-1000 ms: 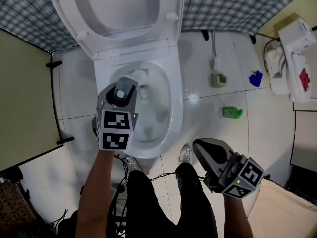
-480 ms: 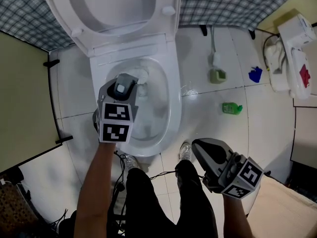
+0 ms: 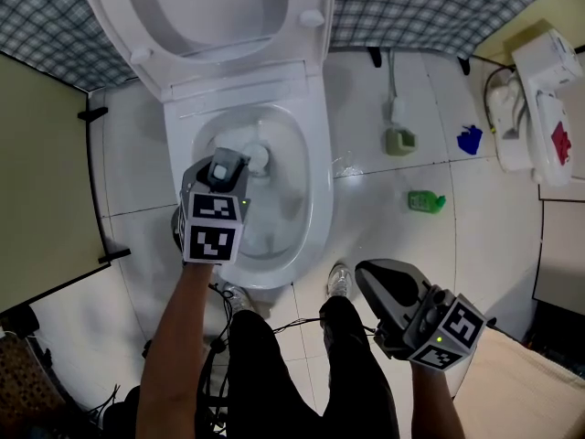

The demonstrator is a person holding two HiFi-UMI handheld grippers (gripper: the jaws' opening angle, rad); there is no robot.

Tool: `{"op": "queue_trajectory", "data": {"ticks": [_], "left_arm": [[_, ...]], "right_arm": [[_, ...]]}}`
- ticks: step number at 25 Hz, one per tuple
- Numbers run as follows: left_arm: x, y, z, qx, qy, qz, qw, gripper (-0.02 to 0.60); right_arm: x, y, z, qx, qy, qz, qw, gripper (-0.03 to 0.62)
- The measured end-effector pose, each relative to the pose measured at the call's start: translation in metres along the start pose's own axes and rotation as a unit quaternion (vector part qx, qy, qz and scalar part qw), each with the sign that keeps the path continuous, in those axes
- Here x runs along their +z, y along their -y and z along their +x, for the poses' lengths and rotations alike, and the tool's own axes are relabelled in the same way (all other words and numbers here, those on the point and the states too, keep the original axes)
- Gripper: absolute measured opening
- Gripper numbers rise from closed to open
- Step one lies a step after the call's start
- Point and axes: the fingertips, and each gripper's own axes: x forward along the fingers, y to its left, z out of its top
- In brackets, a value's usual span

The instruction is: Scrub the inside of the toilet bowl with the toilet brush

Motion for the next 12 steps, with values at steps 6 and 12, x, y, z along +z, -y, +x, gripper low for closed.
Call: {"op": "queue_trajectory", "data": {"ticks": [6, 12], "left_arm": [[0.021, -0.027, -0.033, 0.056, 0.036, -0.036, 0.9971, 0.184], [0.039, -0.032, -0.03, 0.077, 0.053, -0.019, 0.9955, 0.184]], "right_arm": [[0.006, -0.004, 0.005, 0.011, -0.003, -0.004, 1.0, 0.0], [0.006, 0.001, 0.008, 0.01, -0.004, -0.005, 1.0, 0.0]]}}
